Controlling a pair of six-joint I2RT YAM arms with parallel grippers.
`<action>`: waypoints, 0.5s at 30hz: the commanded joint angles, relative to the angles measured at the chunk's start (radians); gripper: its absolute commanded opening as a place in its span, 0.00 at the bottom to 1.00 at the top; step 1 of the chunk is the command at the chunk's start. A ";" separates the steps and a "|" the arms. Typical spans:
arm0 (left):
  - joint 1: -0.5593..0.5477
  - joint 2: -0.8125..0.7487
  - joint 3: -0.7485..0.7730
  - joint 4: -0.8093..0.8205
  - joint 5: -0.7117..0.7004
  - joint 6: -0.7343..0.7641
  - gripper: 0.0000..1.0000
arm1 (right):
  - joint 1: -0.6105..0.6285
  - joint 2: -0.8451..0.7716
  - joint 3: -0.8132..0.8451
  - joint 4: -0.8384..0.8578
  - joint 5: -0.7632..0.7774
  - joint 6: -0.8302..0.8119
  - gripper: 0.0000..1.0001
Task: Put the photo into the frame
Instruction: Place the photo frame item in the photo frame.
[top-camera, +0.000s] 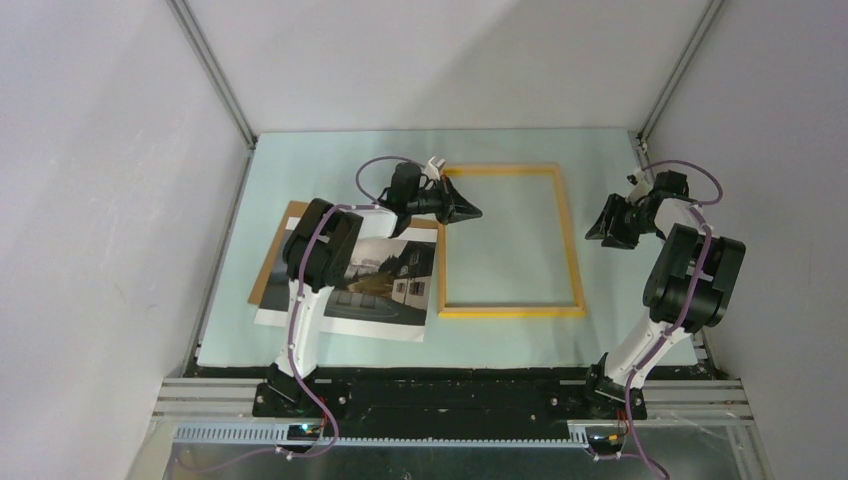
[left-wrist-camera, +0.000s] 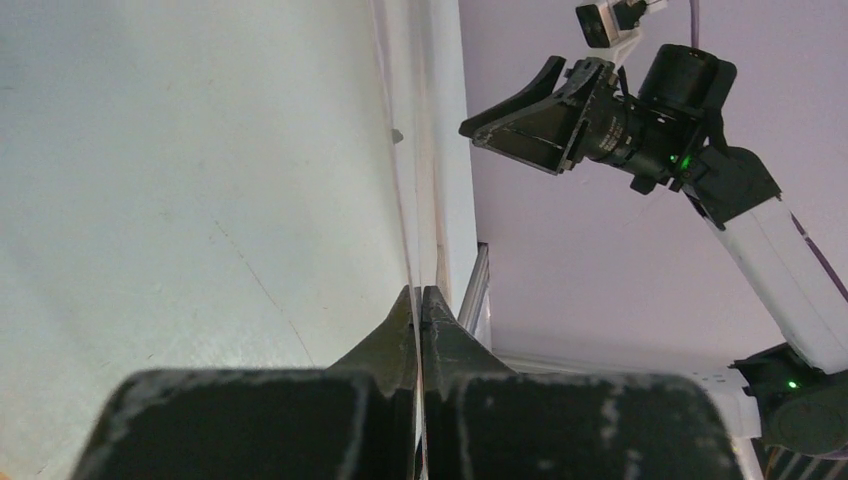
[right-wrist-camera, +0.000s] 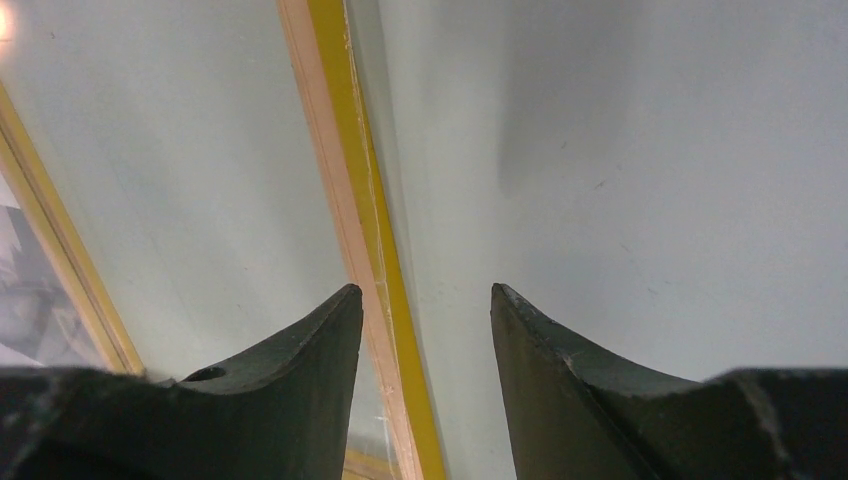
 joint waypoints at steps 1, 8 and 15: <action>-0.001 -0.070 -0.014 -0.012 -0.026 0.063 0.00 | 0.000 0.015 -0.004 -0.002 -0.020 -0.013 0.54; 0.004 -0.071 -0.009 -0.062 -0.054 0.093 0.00 | 0.002 0.015 -0.003 -0.005 -0.024 -0.012 0.54; 0.004 -0.072 -0.001 -0.097 -0.062 0.110 0.00 | 0.007 0.017 -0.003 -0.005 -0.026 -0.012 0.55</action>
